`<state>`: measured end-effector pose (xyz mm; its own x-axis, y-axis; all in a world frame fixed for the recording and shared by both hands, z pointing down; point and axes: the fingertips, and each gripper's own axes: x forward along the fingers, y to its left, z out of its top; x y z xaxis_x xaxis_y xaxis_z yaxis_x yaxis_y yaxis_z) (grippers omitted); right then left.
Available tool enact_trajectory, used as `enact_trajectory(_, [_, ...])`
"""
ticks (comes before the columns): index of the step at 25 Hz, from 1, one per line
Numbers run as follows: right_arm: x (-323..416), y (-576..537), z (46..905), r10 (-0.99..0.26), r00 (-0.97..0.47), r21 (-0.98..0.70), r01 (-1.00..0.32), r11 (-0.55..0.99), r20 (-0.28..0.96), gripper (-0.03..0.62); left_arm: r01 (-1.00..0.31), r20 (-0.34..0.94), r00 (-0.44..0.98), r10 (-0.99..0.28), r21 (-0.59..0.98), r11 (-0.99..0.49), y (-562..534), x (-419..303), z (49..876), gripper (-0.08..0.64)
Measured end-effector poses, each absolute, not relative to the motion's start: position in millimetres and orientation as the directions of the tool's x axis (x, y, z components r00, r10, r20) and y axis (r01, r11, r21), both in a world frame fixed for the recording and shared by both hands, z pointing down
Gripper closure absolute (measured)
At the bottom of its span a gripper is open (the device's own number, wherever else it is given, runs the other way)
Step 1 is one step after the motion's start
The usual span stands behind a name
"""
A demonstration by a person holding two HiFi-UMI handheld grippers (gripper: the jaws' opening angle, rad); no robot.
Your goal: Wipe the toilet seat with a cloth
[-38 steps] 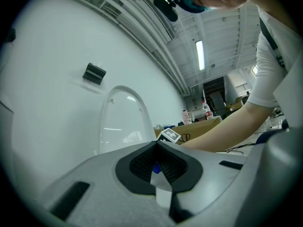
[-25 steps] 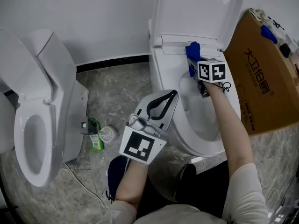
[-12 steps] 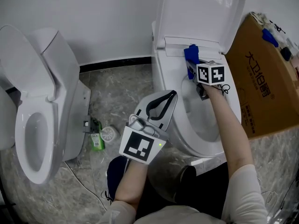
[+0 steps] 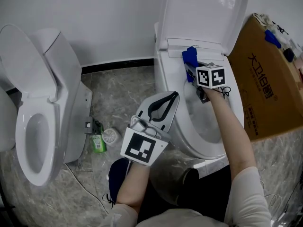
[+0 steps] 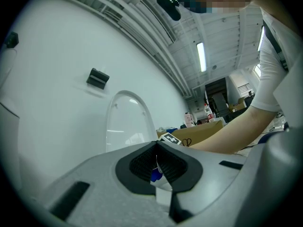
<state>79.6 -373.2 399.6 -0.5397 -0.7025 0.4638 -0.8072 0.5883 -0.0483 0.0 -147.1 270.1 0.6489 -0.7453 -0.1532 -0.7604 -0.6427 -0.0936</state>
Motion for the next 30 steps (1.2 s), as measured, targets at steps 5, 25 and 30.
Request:
enact_trajectory(5, [71.6, -367.4, 399.9, -0.691, -0.550, -0.037, -0.794, 0.606, 0.469, 0.546, -0.755, -0.153, 0.655, -0.740, -0.100, -0.648, -143.6, -0.4, 270.7, 0.554])
enact_trajectory(25, [45.3, -345.5, 397.9, -0.642, -0.611, -0.026, -0.734, 0.679, 0.463, 0.548, -0.762, -0.159, 0.646, -0.746, -0.080, -0.643, -139.3, -4.7, 266.7, 0.554])
enact_trajectory(30, [39.5, -338.6, 398.3, -0.628, -0.624, -0.031, -0.720, 0.693, 0.465, 0.548, -0.762, -0.159, 0.646, -0.747, -0.079, -0.643, -137.1, -6.3, 265.9, 0.554])
